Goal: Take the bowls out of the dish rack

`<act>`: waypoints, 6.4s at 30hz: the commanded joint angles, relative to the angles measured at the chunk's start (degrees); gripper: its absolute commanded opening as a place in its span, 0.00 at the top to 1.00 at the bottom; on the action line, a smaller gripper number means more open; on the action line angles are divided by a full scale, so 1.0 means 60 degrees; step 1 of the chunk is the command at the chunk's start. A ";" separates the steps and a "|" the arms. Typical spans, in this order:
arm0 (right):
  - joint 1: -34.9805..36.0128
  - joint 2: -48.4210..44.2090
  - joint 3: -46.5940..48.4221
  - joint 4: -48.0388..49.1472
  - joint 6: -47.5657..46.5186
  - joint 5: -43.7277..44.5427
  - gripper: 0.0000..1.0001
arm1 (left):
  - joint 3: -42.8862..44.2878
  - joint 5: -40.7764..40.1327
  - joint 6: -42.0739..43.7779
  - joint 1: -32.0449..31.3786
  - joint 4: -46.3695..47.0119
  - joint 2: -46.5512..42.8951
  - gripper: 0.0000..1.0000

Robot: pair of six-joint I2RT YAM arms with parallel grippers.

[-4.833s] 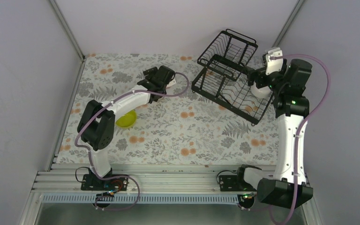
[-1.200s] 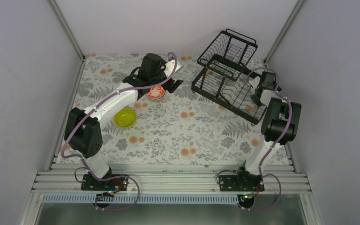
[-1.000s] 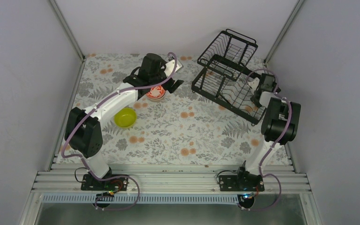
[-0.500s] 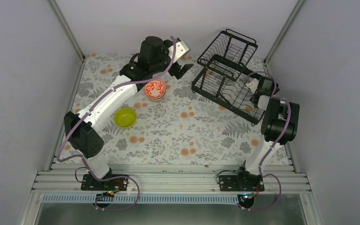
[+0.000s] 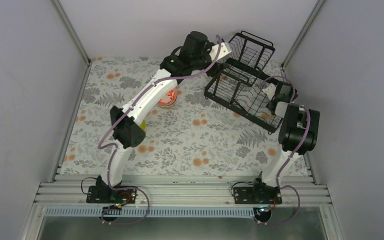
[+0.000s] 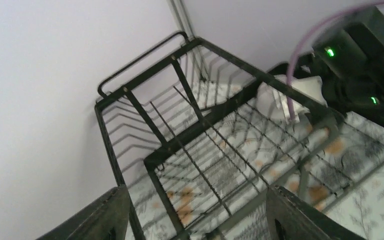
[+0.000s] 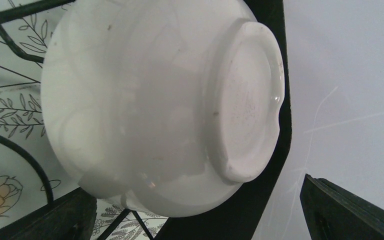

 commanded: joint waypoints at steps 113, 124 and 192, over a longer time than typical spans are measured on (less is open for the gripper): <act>-0.0612 -0.0915 0.0205 -0.1645 0.1670 -0.1707 0.00 | -0.6383 -0.2536 -0.2925 -0.0556 0.7060 0.0556 0.79; -0.0644 -0.1014 0.0202 -0.1755 0.1752 -0.1776 0.00 | -0.6889 -0.2890 -0.3089 -0.0554 0.7711 0.0484 0.98; -0.0750 -0.1929 0.1000 -0.3172 0.2560 -0.2297 0.00 | -0.8845 -0.4681 -0.2632 -0.0549 1.3295 0.0785 0.91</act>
